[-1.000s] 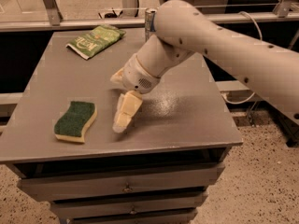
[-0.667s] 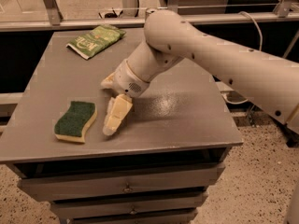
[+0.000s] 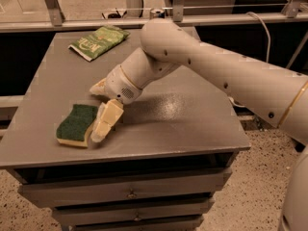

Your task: Pick sponge

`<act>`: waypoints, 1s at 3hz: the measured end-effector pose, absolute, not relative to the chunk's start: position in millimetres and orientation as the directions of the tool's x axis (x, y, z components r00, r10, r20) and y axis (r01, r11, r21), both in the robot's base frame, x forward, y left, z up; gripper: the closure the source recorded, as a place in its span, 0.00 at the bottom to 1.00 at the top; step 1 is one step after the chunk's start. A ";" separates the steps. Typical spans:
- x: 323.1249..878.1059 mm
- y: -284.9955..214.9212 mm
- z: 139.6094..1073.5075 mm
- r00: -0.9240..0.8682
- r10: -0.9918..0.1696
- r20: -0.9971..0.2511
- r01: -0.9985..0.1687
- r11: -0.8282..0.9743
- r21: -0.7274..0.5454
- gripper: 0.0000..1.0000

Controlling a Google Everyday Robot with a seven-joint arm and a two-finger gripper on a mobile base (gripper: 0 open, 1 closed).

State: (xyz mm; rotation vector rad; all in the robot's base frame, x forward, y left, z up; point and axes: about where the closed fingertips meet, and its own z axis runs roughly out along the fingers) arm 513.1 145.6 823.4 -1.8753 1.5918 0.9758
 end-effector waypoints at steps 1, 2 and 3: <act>504.0 157.1 826.9 0.058 -0.577 -0.814 -0.971 -0.222 0.088 0.03; 498.2 160.1 825.7 0.053 -0.553 -0.831 -0.969 -0.229 0.090 0.26; 493.4 157.2 823.3 0.048 -0.536 -0.843 -0.971 -0.221 0.086 0.49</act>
Offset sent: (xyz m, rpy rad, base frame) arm -0.0188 0.0141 0.0017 0.1233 0.0373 0.0175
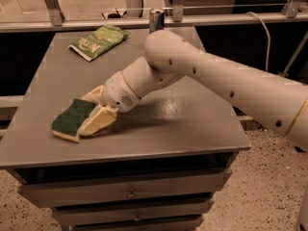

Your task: Pick sponge

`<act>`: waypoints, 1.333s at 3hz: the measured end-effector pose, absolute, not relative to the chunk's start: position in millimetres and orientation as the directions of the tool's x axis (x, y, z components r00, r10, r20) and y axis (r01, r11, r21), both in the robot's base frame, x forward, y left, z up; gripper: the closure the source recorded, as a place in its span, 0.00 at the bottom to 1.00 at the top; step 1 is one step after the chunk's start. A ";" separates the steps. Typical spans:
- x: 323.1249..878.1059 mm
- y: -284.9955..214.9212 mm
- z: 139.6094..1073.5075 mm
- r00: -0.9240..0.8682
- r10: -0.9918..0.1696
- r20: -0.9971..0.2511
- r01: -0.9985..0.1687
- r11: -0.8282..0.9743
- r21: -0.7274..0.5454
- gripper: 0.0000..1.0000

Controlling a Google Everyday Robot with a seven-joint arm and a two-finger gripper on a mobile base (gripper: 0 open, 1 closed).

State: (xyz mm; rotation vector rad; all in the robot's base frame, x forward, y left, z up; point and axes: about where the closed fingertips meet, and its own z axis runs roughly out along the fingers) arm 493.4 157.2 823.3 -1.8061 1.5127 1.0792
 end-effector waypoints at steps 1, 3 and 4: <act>491.6 154.0 826.1 0.050 -0.518 -0.854 -0.974 -0.213 0.072 0.72; 497.6 123.6 888.4 0.138 -0.475 -0.869 -0.986 -0.151 -0.074 1.00; 498.6 119.2 896.0 0.149 -0.473 -0.868 -0.986 -0.142 -0.092 1.00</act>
Offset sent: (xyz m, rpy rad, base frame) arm 0.0047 -0.0333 0.0673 0.0971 -0.1501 -0.0734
